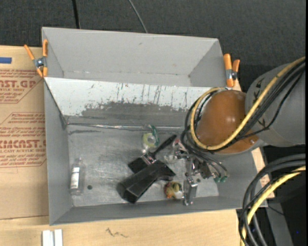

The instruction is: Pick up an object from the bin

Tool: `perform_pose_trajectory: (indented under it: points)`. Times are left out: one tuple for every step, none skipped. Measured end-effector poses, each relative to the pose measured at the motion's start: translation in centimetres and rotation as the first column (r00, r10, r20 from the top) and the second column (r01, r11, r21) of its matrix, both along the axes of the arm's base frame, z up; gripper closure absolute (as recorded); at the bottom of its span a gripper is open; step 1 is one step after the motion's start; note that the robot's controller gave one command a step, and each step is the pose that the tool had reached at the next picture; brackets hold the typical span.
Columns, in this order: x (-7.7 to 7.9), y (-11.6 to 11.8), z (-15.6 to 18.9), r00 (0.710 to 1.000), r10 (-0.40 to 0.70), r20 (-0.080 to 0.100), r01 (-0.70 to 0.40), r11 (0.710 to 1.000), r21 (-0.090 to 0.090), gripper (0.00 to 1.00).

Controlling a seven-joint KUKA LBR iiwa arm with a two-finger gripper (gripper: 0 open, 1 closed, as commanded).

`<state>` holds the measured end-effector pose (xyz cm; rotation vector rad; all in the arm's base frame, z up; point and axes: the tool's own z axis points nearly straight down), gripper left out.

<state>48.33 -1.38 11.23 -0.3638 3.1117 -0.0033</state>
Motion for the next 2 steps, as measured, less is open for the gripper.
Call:
perform_pose_trajectory:
  points:
    - [0.68,-0.03,-3.89,0.997,-0.076,0.013,0.076,0.997,0.001,0.00]
    - [0.36,0.51,-3.97,0.910,0.414,0.012,-0.414,0.910,-0.006,1.00]
